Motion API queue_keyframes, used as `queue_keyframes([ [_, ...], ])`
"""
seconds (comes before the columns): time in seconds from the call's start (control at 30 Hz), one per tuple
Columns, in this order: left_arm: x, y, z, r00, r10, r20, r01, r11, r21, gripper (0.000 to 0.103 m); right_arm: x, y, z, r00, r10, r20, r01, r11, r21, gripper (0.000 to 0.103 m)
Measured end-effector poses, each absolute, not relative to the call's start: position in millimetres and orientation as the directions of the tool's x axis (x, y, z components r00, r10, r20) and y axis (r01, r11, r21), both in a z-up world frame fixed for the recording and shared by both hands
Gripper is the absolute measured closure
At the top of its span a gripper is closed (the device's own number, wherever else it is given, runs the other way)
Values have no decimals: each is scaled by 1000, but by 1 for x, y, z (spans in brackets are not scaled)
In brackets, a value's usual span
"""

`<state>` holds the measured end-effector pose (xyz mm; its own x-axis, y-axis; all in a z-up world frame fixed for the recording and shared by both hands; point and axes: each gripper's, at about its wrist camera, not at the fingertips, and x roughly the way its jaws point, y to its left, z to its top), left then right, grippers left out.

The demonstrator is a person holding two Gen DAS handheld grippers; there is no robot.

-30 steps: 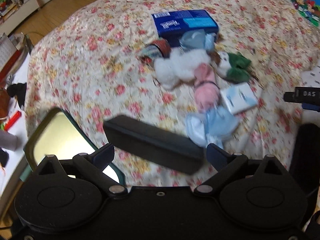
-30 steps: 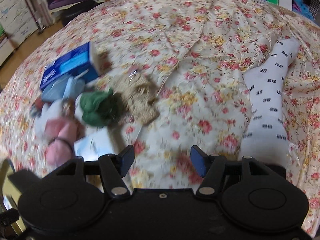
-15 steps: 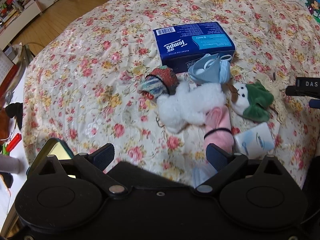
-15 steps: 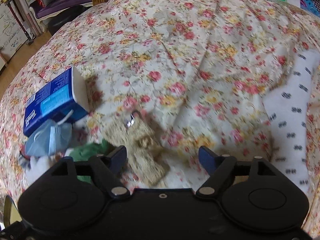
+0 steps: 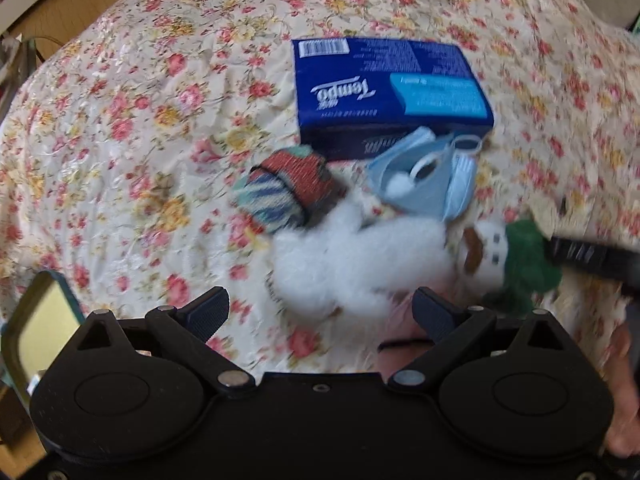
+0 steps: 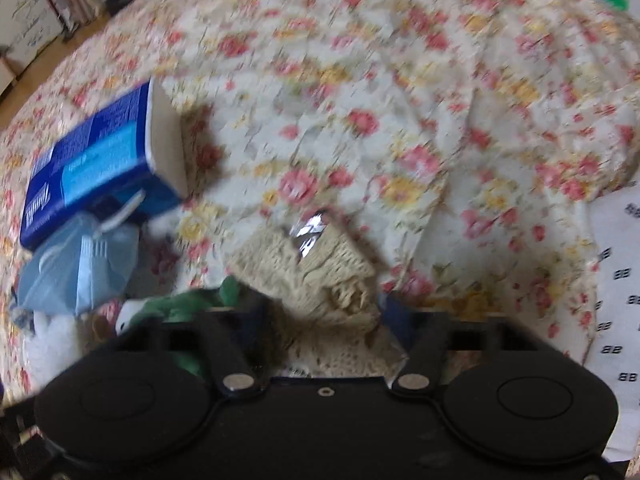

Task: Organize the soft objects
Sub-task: 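Grasp the blue face mask with the left tool while the right tool grasps the beige lace cloth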

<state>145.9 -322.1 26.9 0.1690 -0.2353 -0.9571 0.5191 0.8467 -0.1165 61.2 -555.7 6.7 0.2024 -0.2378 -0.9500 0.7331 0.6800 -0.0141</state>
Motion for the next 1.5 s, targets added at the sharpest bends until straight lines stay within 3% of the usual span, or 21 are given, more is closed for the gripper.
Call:
queue_keyframes([
  [0.07,147,-328,25,175,-226,-958,518,849,-106,8,59,-554,9,212,-235,-949,728,685,-7,65],
  [0.27,149,-330,15,186,-196,-963,504,860,-77,8,42,-556,12,277,-188,-942,762,640,96,65],
  [0.73,98,-326,39,164,-252,-954,580,807,-114,8,11,-549,37,282,-263,-923,780,623,61,66],
  [1.07,49,-349,19,75,-195,-978,710,699,-85,8,-4,-555,32,283,-240,-929,795,600,87,66],
  [1.3,22,-350,6,153,-106,-982,798,600,59,7,-6,-552,37,308,-240,-921,785,611,103,66],
  [1.5,29,-349,-15,95,-61,-994,784,620,37,8,-7,-551,34,301,-236,-924,783,614,98,66],
])
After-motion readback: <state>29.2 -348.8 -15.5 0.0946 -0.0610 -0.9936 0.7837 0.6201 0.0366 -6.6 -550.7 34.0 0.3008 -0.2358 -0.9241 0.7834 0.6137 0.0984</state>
